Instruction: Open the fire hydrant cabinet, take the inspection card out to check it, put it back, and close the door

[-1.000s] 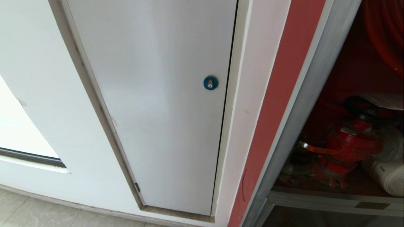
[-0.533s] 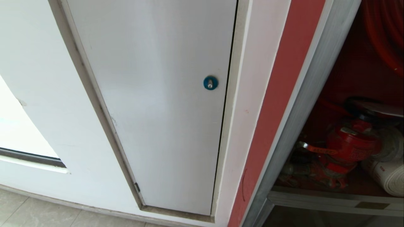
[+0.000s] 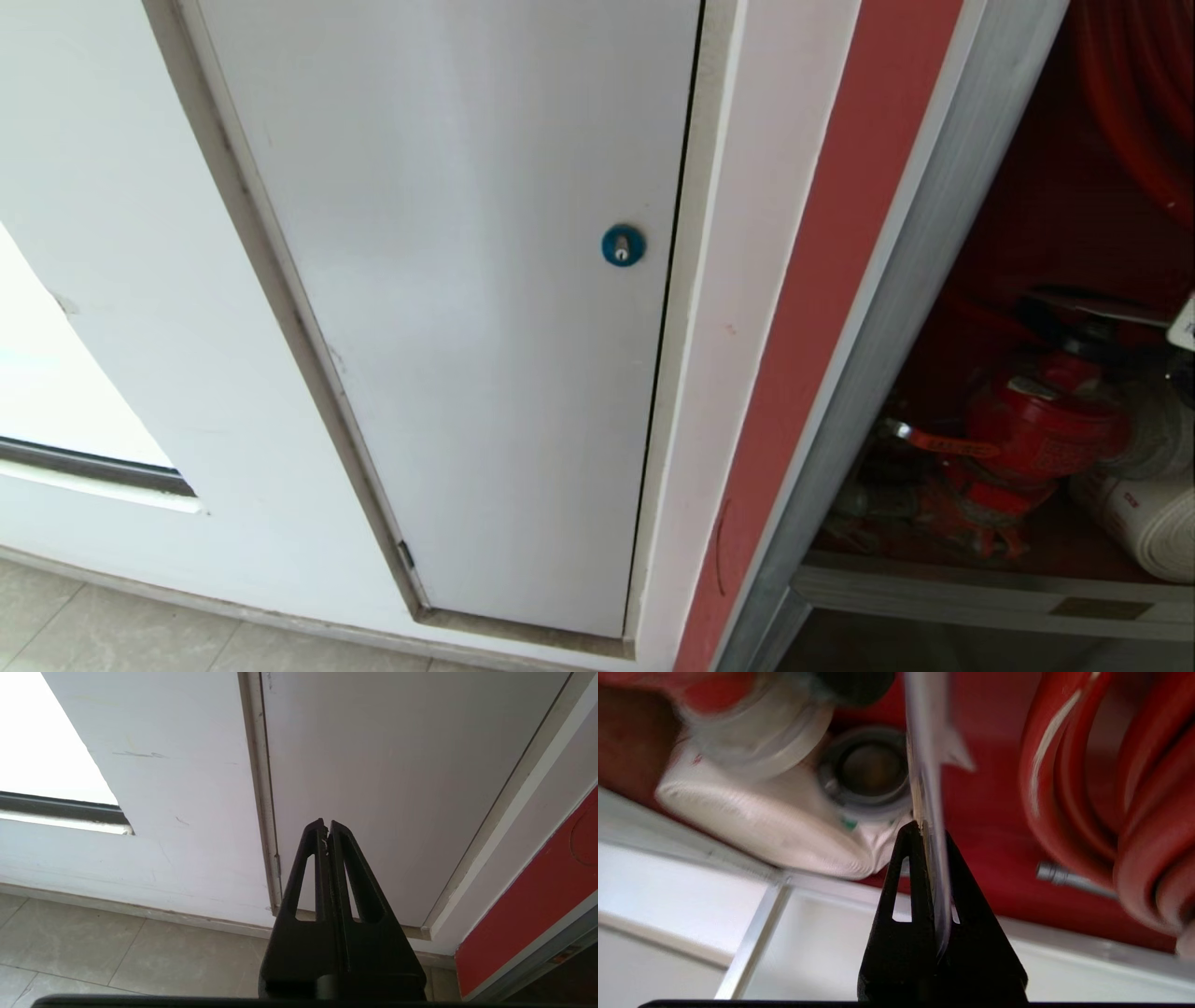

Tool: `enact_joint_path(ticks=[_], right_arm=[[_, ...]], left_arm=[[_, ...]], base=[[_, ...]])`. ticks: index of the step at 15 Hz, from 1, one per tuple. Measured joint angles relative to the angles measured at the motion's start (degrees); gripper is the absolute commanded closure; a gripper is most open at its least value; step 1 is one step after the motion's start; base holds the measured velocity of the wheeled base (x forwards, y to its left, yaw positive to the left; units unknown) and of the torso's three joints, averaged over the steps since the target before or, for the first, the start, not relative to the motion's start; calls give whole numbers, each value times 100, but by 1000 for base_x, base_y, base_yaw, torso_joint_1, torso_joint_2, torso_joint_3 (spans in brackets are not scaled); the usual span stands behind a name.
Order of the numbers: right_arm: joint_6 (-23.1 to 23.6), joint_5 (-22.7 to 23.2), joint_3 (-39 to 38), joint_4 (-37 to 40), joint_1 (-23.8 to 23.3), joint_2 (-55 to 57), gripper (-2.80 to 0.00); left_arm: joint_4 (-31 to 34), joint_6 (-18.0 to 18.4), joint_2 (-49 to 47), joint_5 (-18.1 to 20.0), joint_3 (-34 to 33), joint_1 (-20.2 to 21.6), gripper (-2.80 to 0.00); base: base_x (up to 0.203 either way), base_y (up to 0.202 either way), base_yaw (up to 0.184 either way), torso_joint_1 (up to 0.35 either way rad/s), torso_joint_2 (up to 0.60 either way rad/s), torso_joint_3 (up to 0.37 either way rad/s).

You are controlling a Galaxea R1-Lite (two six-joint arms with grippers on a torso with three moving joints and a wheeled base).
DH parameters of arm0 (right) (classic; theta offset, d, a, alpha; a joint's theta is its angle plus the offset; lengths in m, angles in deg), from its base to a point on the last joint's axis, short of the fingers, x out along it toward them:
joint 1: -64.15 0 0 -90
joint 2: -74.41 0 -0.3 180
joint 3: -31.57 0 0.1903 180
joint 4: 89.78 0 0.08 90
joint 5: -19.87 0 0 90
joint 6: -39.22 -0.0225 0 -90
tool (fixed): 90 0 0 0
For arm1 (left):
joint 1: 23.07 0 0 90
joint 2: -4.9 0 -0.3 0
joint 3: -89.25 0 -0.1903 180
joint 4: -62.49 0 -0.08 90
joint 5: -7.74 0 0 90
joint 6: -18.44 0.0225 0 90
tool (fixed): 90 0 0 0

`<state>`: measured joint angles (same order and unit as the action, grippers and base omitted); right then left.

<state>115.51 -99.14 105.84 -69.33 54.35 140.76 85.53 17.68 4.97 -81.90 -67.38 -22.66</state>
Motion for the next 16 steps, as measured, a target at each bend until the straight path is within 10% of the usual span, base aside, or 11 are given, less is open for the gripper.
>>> enact_joint_path(ticks=[16], right_arm=[[806, 1666, 88, -980, -1147, 824, 0]], left_arm=[[2, 0, 0, -1, 0, 0, 0]], base=[[0, 0, 0, 0, 0, 0]])
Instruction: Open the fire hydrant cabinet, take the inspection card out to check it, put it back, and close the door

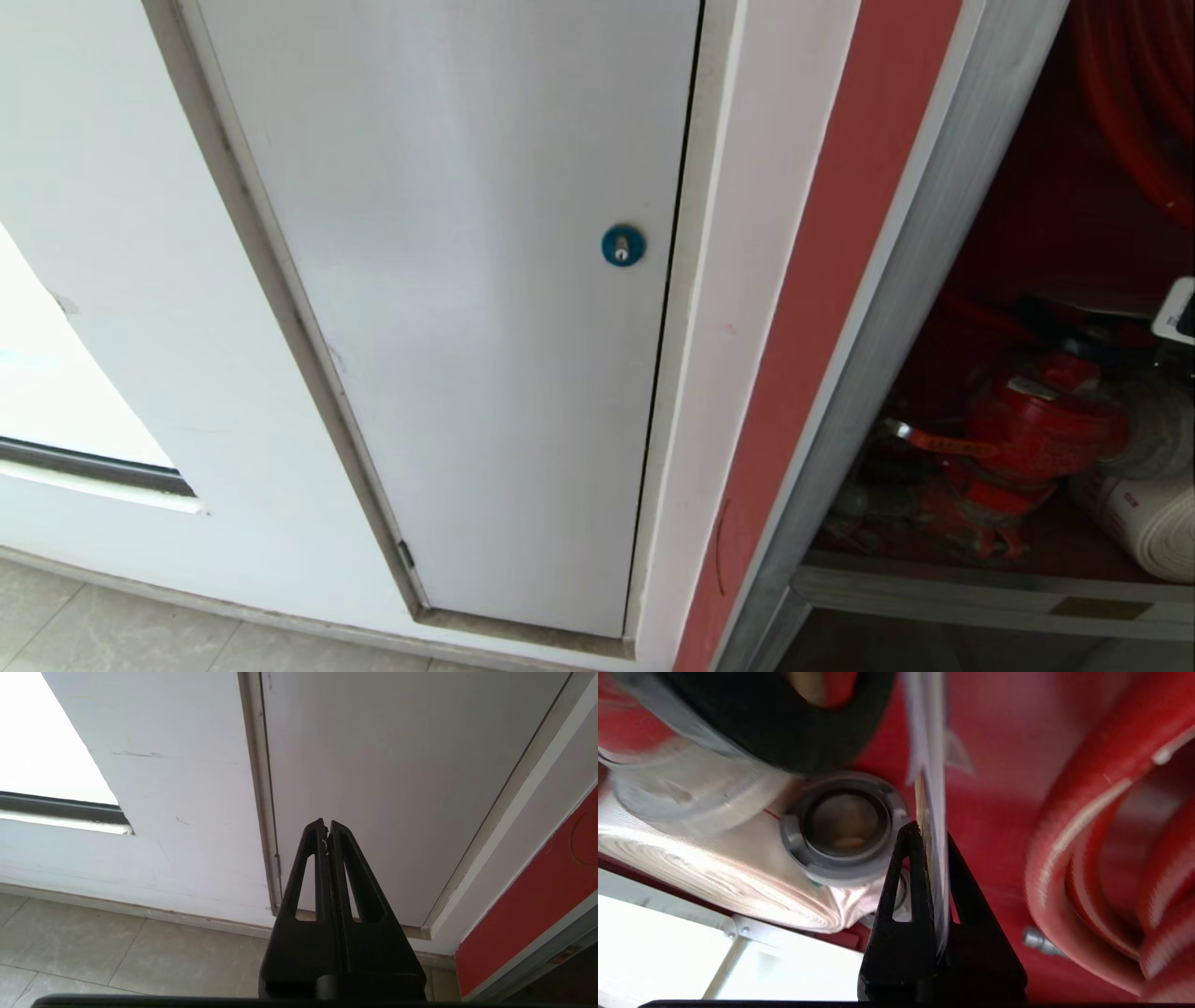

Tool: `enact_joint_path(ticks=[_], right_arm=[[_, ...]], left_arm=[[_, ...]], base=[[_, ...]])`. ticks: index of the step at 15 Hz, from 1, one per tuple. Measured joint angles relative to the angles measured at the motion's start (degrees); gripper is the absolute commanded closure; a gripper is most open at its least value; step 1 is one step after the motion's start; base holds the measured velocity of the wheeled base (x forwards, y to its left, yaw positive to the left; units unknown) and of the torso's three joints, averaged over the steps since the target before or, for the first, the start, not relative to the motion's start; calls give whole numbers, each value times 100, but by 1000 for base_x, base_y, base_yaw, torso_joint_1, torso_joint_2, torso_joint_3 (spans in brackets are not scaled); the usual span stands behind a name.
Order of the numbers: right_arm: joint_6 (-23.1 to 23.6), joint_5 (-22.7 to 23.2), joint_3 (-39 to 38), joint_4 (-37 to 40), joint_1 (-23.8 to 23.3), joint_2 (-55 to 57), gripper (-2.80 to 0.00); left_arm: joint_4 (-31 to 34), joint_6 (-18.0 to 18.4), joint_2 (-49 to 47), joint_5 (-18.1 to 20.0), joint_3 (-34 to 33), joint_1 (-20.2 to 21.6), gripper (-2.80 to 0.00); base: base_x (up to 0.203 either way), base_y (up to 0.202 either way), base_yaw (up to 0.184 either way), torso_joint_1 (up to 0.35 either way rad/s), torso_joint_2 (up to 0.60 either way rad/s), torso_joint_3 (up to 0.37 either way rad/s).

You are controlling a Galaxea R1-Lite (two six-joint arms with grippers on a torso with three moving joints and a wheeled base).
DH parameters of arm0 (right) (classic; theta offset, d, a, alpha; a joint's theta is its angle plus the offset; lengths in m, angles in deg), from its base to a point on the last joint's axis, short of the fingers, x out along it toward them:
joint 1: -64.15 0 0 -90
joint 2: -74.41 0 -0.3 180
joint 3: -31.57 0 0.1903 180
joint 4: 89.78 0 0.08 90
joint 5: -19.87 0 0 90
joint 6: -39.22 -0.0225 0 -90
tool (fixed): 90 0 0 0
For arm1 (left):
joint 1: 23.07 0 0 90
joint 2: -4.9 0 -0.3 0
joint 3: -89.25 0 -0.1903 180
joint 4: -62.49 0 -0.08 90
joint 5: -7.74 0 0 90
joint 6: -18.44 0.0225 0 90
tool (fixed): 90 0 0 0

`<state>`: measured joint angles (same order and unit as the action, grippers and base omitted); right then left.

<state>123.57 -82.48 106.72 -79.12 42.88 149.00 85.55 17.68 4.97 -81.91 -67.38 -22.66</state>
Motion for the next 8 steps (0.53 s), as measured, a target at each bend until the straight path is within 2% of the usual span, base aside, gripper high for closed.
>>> enact_joint_path(ticks=[1, 2, 8], right_arm=[[0, 15, -4, 0, 0, 12, 0], [2, 24, -16, 3, -5, 17, -280], [127, 56, -133, 21, -30, -93, -280]], left_arm=[[0, 2, 0, -1, 0, 0, 0], [0, 1, 0, -2, 0, 0, 0], [0, 0, 0, -2, 0, 0, 0]], base=[[0, 0, 0, 0, 0, 0], [0, 0, 0, 0, 0, 0], [0, 0, 0, 0, 0, 0]])
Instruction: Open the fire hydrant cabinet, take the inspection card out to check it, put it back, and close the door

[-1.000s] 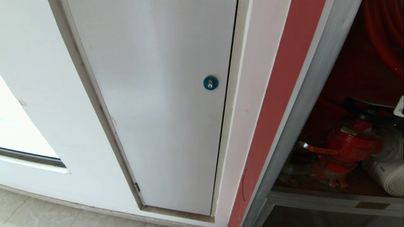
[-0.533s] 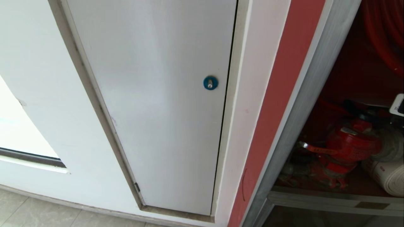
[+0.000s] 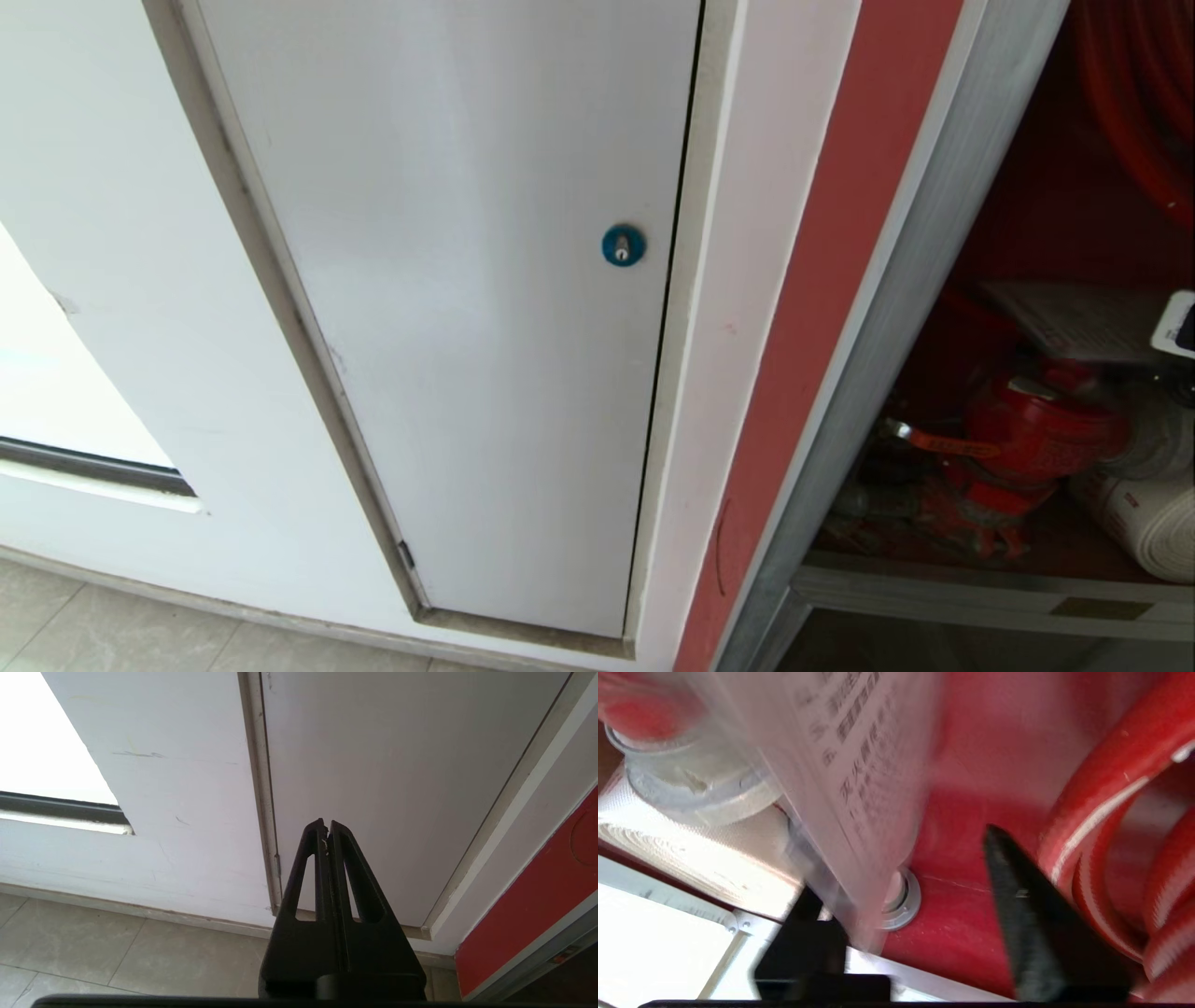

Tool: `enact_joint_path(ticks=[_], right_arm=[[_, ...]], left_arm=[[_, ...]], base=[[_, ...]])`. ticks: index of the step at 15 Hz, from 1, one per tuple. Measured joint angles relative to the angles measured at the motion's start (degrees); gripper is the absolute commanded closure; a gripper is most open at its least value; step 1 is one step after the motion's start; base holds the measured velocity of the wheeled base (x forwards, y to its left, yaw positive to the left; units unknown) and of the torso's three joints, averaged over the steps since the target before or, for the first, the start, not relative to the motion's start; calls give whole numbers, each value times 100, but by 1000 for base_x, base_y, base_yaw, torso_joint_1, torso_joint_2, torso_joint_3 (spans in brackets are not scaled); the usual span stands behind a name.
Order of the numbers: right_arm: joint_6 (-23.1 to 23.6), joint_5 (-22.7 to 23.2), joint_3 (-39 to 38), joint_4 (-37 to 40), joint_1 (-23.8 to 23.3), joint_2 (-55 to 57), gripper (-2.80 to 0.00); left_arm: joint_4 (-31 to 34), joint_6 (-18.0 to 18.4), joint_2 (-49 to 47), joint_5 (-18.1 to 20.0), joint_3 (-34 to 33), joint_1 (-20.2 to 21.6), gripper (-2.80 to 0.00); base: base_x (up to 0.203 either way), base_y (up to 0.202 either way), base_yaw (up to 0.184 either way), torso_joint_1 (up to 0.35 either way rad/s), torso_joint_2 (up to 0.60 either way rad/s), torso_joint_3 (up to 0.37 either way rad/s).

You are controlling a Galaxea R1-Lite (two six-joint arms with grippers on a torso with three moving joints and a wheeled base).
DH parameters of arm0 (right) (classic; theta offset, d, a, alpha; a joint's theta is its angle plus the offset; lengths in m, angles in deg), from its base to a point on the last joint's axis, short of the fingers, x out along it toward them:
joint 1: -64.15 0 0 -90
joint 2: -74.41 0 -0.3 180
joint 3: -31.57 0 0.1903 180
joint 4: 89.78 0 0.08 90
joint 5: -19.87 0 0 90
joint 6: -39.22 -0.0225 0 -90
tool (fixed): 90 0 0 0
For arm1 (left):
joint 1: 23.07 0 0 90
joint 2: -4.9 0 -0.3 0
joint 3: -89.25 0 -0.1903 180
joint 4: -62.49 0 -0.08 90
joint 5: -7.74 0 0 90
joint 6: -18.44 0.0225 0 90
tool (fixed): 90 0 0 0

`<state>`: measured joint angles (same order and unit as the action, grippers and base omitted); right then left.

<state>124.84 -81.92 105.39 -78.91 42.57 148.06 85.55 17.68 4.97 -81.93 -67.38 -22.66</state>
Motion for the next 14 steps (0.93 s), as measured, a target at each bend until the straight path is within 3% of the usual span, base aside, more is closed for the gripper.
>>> enact_joint_path(ticks=[11, 14], right_arm=[[269, 85, -897, 30, -88, -1063, -280], [350, 112, -1154, 338, -85, -1628, -280]], left_arm=[[-2, 0, 0, 0, 0, 0, 0], [-2, 0, 0, 0, 0, 0, 0]], base=[[0, 0, 0, 0, 0, 0], [0, 0, 0, 0, 0, 0]])
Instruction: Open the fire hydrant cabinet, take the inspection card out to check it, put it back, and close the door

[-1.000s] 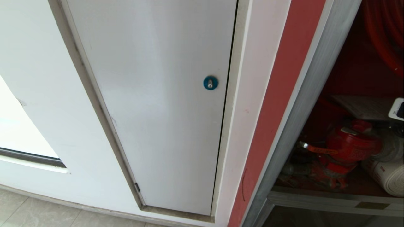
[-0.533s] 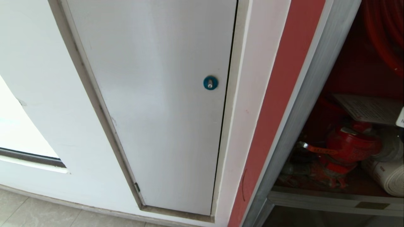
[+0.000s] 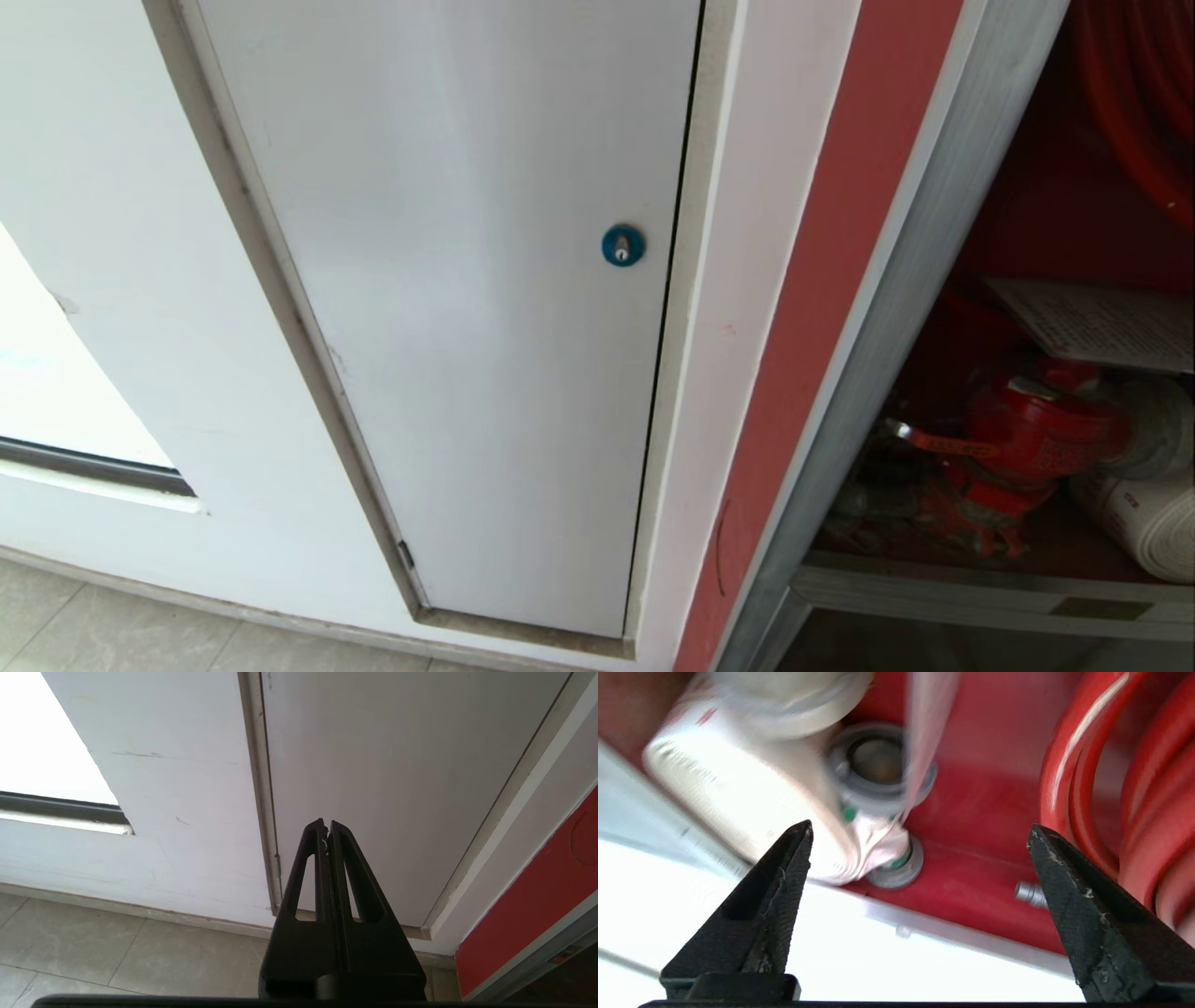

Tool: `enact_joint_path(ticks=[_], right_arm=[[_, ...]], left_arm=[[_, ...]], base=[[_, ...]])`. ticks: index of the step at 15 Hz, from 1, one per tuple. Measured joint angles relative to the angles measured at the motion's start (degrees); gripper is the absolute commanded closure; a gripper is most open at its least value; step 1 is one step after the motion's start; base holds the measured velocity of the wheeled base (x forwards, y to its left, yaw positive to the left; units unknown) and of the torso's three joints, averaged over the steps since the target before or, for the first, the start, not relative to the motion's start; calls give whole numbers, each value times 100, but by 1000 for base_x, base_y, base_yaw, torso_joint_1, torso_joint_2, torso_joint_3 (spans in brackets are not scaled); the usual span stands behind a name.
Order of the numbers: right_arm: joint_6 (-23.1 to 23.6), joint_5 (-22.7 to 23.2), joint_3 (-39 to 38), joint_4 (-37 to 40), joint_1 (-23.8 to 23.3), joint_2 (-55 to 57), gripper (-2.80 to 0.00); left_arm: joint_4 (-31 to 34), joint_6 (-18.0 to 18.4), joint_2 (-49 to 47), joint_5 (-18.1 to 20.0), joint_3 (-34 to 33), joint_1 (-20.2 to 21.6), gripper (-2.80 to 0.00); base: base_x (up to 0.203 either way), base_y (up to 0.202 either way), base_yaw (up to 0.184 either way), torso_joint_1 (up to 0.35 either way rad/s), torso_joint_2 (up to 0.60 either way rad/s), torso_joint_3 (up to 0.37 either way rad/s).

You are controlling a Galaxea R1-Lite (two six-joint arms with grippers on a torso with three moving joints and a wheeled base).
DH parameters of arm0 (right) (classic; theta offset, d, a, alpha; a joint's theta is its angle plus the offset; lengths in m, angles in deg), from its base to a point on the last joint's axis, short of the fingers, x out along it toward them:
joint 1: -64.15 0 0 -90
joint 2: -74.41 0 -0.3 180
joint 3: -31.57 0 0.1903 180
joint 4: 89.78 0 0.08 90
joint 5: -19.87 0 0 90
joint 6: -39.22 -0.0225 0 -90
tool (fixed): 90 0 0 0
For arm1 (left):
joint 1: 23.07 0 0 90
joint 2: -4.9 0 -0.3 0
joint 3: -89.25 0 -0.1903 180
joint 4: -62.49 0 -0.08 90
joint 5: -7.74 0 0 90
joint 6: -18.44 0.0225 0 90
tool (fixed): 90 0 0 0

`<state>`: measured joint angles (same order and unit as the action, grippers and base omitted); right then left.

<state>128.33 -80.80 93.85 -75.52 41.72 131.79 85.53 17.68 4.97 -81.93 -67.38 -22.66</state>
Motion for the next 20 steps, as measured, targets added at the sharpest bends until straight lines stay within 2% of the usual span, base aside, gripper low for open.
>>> enact_joint_path(ticks=[1, 7, 10, 14, 16, 18, 20], right_arm=[[14, 18, -39, 218, 0, -212, 0], [-106, 83, -75, 1058, 2, -1303, 0], [-537, 185, -106, 1128, 16, -1568, 0], [-1929, 860, -287, 1137, 33, -1679, 0], [-2820, 1508, -425, 1134, 44, -1714, 0], [-3519, 2071, -640, 1130, 46, -1838, 0], [-4122, 2317, -832, 1131, 48, -1996, 0]], left_arm=[[0, 0, 0, 0, 0, 0, 0], [0, 0, 0, 0, 0, 0, 0], [0, 2, 0, 0, 0, 0, 0], [2, 2, 0, 0, 0, 0, 0], [2, 0, 0, 0, 0, 0, 0], [0, 2, 0, 0, 0, 0, 0], [0, 2, 0, 2, 0, 0, 0]], base=[[0, 0, 0, 0, 0, 0], [0, 0, 0, 0, 0, 0], [0, 0, 0, 0, 0, 0], [0, 0, 0, 0, 0, 0], [0, 0, 0, 0, 0, 0], [0, 0, 0, 0, 0, 0], [0, 0, 0, 0, 0, 0]])
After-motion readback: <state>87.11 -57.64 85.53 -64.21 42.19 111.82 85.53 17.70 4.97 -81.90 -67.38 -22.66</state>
